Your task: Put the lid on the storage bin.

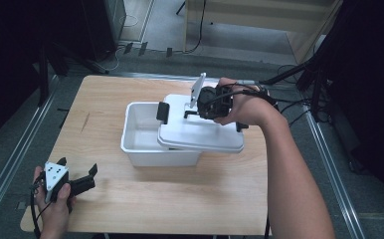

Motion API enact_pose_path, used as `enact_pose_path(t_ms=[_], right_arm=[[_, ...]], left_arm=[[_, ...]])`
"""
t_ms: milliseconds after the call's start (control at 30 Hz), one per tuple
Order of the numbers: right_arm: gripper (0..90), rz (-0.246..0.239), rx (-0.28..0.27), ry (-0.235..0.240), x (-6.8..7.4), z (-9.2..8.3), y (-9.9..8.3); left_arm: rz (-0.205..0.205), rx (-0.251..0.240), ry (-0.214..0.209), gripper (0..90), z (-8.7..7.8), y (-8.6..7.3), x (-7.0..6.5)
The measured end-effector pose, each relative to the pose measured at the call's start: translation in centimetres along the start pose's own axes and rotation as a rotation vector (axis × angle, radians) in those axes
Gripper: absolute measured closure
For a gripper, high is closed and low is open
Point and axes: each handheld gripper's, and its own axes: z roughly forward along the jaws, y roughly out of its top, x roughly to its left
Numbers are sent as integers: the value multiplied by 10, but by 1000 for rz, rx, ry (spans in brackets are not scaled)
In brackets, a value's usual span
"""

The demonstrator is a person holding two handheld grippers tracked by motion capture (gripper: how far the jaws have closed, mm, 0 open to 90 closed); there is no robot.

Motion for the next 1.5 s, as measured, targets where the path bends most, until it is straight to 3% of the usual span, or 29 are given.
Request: enact_pose_path(t_ms=[433,700,1500], right_arm=[[857,-16,-6,23,4,10,30],[858,-50,-7,33,4,15,46],[858,-53,13,60,4,29,83]], left_arm=[[-4,-3,-3,0,0,0,1],[-4,-4,-3,0,0,0,1],[-13,-2,-9,0,0,0,2]])
